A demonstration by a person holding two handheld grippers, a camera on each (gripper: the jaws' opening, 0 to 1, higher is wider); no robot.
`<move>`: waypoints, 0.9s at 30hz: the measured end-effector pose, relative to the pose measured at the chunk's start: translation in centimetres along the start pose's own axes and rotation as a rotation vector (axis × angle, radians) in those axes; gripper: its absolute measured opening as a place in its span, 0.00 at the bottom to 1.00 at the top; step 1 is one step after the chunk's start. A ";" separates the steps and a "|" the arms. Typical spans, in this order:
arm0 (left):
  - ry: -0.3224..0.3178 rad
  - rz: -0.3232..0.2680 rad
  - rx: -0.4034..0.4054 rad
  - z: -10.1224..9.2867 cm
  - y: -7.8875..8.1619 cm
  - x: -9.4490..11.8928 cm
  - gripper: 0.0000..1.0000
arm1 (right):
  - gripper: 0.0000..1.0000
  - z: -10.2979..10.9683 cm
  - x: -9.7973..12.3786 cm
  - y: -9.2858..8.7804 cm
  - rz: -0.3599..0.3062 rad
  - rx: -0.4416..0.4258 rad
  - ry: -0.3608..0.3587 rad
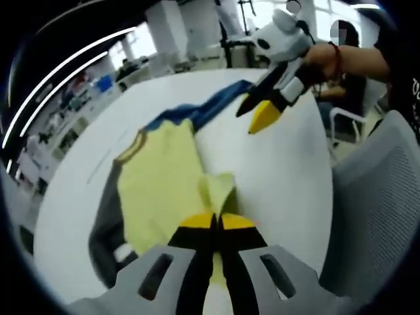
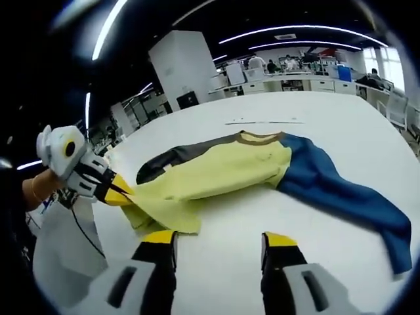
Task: Fold the garment on the visible template until the final outline fits inside the template.
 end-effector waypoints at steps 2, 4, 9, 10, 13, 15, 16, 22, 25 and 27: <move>0.002 0.005 0.008 0.0 -0.1 0.0 0.00 | 0.44 0.3 -0.4 -0.2 0.007 0.008 0.001; 0.003 0.007 0.014 -0.1 -0.2 -0.1 0.00 | 0.42 0.6 -1.0 -0.4 0.013 0.022 0.003; 0.010 0.005 0.032 -0.2 -0.3 -0.1 0.00 | 0.35 1.3 -2.5 -1.0 0.030 0.050 0.017; 0.011 0.002 0.038 -0.2 -0.3 -0.1 0.00 | 0.34 1.4 -2.9 -1.2 0.033 0.053 0.021; 0.017 -0.002 0.052 -0.2 -0.4 -0.1 0.00 | 0.30 1.8 -3.6 -1.5 0.045 0.065 0.027; 0.021 -0.006 0.063 -0.3 -0.5 0.0 0.00 | 0.28 2.0 -4.1 -1.7 0.047 0.077 0.034; 0.022 -0.007 0.067 -0.3 -0.5 0.0 0.00 | 0.27 2.0 -4.3 -1.7 0.051 0.081 0.036; 0.030 -0.013 0.087 -0.3 -0.6 0.0 0.00 | 0.21 2.5 -5.4 -2.2 0.076 0.114 0.046; 0.036 -0.023 0.101 -0.4 -0.6 0.0 0.00 | 0.17 2.7 -6.0 -2.6 0.101 0.154 0.041; 0.047 -0.027 0.117 -0.3 -0.7 0.0 0.00 | 0.15 2.9 -6.3 -2.8 0.109 0.171 0.044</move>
Point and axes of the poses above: the point that each gripper's makers call its tool centre point, and the gripper's own axes: x roughly backward along the fingers, z roughly to its left, y roughly out of its top, the point moved 10 cm from there along x, roughly backward along the fingers, and after that the axes turned 15 degrees about -z, right-handed, at the moved point
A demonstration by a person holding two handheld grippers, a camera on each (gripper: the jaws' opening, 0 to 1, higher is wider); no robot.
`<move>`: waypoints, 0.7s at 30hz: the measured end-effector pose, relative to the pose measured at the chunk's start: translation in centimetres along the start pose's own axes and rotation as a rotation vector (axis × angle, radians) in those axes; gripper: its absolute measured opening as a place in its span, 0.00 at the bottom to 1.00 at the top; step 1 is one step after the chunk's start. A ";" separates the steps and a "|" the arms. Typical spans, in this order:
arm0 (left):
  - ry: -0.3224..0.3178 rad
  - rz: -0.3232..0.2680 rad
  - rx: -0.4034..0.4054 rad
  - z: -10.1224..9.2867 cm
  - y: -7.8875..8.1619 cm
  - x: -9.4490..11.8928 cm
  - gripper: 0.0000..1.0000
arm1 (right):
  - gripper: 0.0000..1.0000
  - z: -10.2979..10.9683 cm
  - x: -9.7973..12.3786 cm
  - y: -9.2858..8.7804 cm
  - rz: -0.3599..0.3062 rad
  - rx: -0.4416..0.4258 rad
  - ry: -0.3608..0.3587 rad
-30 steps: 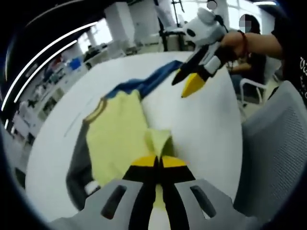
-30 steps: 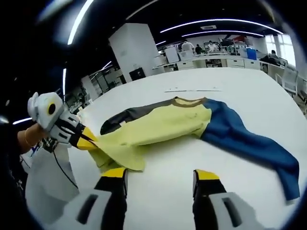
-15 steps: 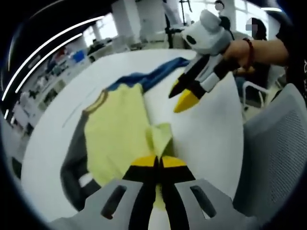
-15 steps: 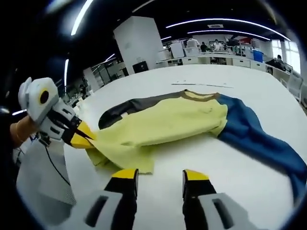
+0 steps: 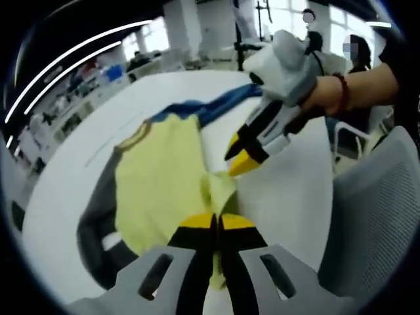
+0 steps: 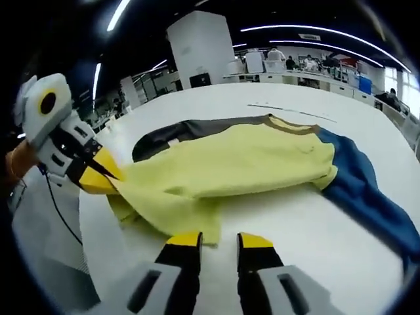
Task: Fold the garment on the visible template until the final outline fits inside the template.
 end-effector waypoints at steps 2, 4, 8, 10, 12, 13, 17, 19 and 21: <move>0.006 -0.005 0.012 0.1 0.0 0.0 0.00 | 0.11 0.2 0.0 0.1 -0.008 0.019 -0.005; 0.011 -0.014 0.021 0.1 0.1 0.0 0.00 | 0.08 0.3 -0.2 0.2 -0.011 0.040 -0.007; 0.023 -0.026 0.040 0.3 0.1 0.1 0.00 | 0.04 0.6 -0.4 0.2 0.007 0.083 0.004; 0.025 -0.032 0.049 0.3 0.2 0.1 0.00 | 0.02 0.7 -0.5 0.3 0.016 0.143 0.012; 0.029 -0.038 0.062 0.4 0.2 0.1 0.00 | 0.01 0.9 -0.6 0.3 0.025 0.158 0.010; 0.030 -0.045 0.068 0.4 0.2 0.1 0.00 | 0.00 0.9 -0.7 0.3 0.025 0.156 0.010; 0.044 -0.072 0.083 0.5 0.4 0.5 0.00 | 0.00 0.7 -0.5 0.4 0.026 0.142 0.003; 0.048 -0.083 0.091 0.6 0.5 0.8 0.01 | 0.00 0.3 -0.2 0.7 0.022 0.144 -0.017; 0.061 -0.096 0.100 0.7 0.6 1.3 0.04 | 0.00 -0.1 0.2 1.0 0.012 0.129 -0.032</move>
Point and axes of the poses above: the point that each gripper's makers call its tool centre point, and the gripper's own axes: x roughly backward along the fingers, z roughly to its left, y roughly out of its top, the point moved 10 cm from there along x, roughly backward along the fingers, and after that the axes turned 15 degrees about -z, right-handed, at the moved point
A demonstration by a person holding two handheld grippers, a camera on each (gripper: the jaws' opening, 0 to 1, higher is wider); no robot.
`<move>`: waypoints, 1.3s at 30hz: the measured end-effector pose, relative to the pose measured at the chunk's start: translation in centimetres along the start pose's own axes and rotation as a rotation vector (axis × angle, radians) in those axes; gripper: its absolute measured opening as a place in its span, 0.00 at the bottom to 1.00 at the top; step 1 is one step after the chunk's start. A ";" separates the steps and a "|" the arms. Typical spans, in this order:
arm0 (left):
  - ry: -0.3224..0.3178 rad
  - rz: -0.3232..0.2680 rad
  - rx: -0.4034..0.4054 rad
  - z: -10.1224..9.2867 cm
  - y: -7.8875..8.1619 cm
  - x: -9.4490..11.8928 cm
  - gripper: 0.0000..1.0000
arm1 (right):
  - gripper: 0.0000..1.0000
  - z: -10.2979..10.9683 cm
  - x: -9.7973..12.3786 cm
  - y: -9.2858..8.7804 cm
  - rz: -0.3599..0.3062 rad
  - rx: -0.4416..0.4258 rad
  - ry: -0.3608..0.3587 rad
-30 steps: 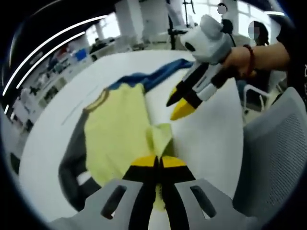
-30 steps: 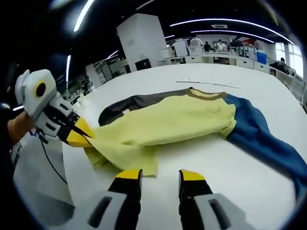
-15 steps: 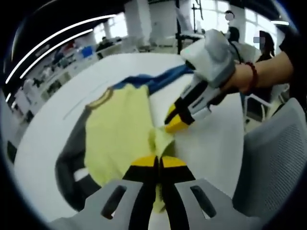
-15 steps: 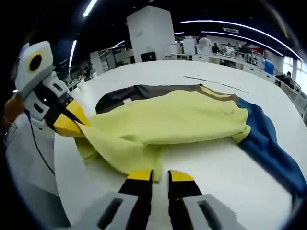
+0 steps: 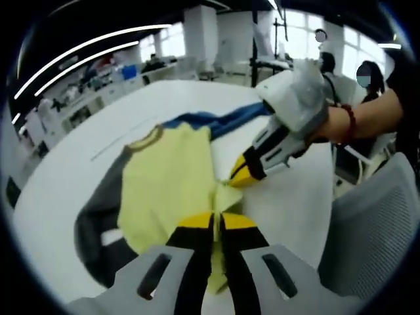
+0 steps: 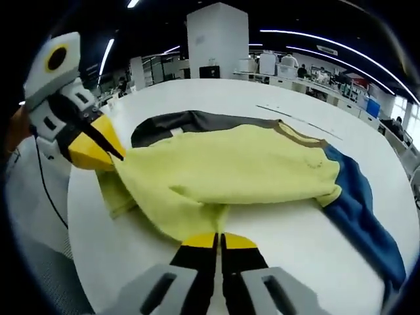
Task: Fold the garment on the visible template until the final outline fits inside the template.
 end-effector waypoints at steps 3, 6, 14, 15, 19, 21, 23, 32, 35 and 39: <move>0.047 -0.010 0.020 0.2 0.0 0.8 0.12 | 0.00 -0.7 0.7 0.5 -0.010 -0.018 -0.023; 0.135 -0.028 0.064 0.2 -0.2 1.9 0.20 | 0.00 -1.0 1.2 0.8 -0.016 -0.029 -0.039; 0.276 -0.048 0.230 -0.1 -2.4 4.3 0.43 | 0.00 -1.6 1.7 1.0 -0.017 -0.058 -0.057; 0.278 -0.045 0.235 -0.1 -2.6 4.4 0.46 | 0.00 -1.7 1.8 1.1 -0.019 -0.061 -0.059; 0.334 -0.028 0.317 -0.6 -3.8 4.9 0.54 | 0.00 -2.0 2.0 1.5 -0.030 -0.084 -0.066; 0.350 0.003 0.358 -1.0 -4.6 4.7 0.57 | 0.00 -2.0 2.1 1.5 -0.029 -0.089 -0.066; 0.374 0.039 0.369 -1.3 -5.3 4.6 0.57 | 0.00 -2.0 2.0 1.5 -0.027 -0.097 -0.067; 0.468 0.104 0.429 -2.3 -7.3 3.5 0.52 | 0.00 -2.1 2.1 1.5 -0.034 -0.118 -0.078; 0.479 0.105 0.464 -2.4 -7.8 3.3 0.45 | 0.00 -2.3 2.1 1.4 -0.035 -0.125 -0.084; 0.503 0.133 0.453 -2.2 -8.4 3.2 0.36 | 0.00 -2.4 2.1 1.3 -0.037 -0.132 -0.087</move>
Point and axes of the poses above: the point that each gripper's makers call its tool centre point, and the gripper's own axes: x roughly backward along the fingers, z roughly to its left, y roughly out of its top, the point moved 10 cm from there along x, roughly backward along the fingers, and after that the axes turned 15 degrees about -z, right-handed, at the moved point
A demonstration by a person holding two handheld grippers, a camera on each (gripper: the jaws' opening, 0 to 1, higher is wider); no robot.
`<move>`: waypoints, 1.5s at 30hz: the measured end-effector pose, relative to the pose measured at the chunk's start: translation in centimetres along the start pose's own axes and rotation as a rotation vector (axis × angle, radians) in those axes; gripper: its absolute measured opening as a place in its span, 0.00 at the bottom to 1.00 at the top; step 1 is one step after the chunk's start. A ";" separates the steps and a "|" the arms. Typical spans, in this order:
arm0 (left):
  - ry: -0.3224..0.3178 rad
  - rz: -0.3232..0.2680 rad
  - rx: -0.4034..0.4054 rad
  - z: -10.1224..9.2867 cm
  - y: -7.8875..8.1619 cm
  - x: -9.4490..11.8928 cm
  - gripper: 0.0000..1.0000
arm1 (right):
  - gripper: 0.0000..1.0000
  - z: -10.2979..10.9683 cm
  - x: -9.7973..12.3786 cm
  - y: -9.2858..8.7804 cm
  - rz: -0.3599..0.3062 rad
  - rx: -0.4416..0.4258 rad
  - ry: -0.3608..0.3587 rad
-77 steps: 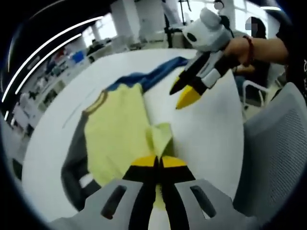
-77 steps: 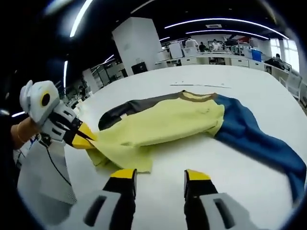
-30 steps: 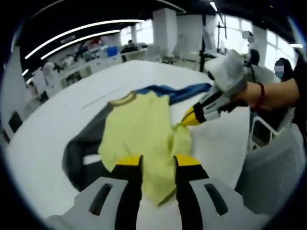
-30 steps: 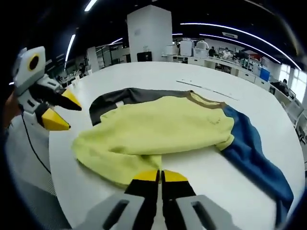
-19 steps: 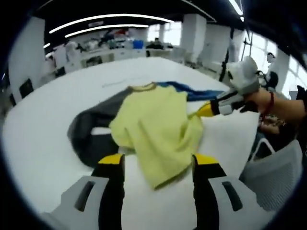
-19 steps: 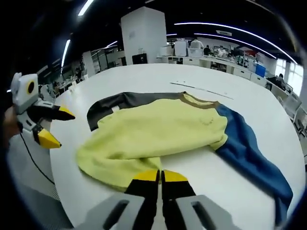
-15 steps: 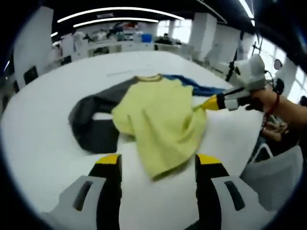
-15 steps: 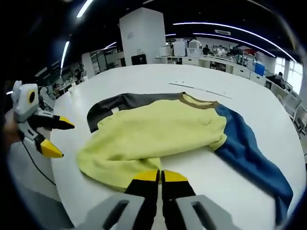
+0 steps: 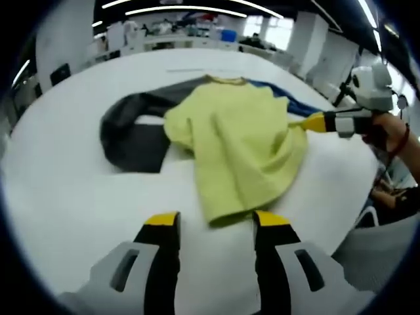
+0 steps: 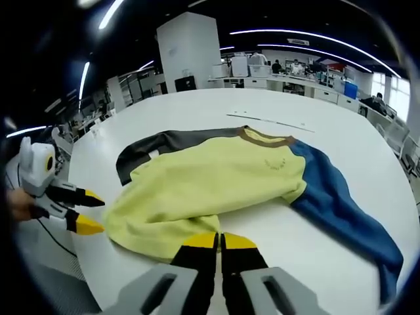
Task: Fold the garment on the visible template until the final outline fits inside the template.
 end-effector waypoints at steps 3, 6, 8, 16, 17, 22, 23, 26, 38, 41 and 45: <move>-0.002 0.006 0.014 0.1 -0.2 -0.1 0.30 | 0.00 -0.1 0.0 0.0 -0.002 -0.005 -0.002; -0.006 -0.005 -0.009 0.2 -0.1 -0.1 0.25 | 0.00 -0.2 0.0 0.0 -0.004 -0.013 -0.006; -0.006 -0.008 0.003 0.2 -0.1 -0.1 0.20 | 0.00 -0.2 0.0 0.0 -0.006 -0.014 -0.007; 0.022 -0.006 0.037 0.4 -0.1 -0.2 0.00 | 0.00 -0.9 0.6 0.1 -0.006 -0.025 -0.035; 0.021 -0.004 0.035 0.5 -0.1 -0.2 0.00 | 0.00 -1.1 0.8 0.1 -0.006 -0.026 -0.043; 0.043 -0.029 0.037 1.0 0.5 0.4 0.00 | 0.00 -2.1 2.1 0.2 -0.013 -0.031 -0.076; 0.045 -0.030 0.037 1.1 0.6 0.5 0.00 | 0.00 -2.3 2.3 0.3 -0.014 -0.030 -0.081; 0.056 -0.030 0.033 1.3 0.9 0.8 0.00 | 0.00 -3.0 3.3 0.2 -0.020 -0.045 -0.110; 0.024 -0.036 -0.029 1.6 2.2 2.4 0.00 | 0.00 -3.2 7.7 -0.3 -0.026 -0.060 -0.155; 0.006 -0.021 -0.083 1.4 2.4 2.6 0.00 | 0.00 -3.2 8.9 -0.5 -0.023 -0.062 -0.158; -0.022 -0.019 -0.141 1.0 2.9 3.0 0.00 | 0.00 -3.4 10.2 -0.6 -0.032 -0.075 -0.182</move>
Point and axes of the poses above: the point that each gripper's makers call its tool centre point, and the gripper's own axes: x roughly backward along the fingers, z roughly to its left, y roughly out of its top, the point moved 10 cm from there along x, roughly backward along the fingers, and after that the axes turned 15 degrees about -z, right-handed, at the moved point
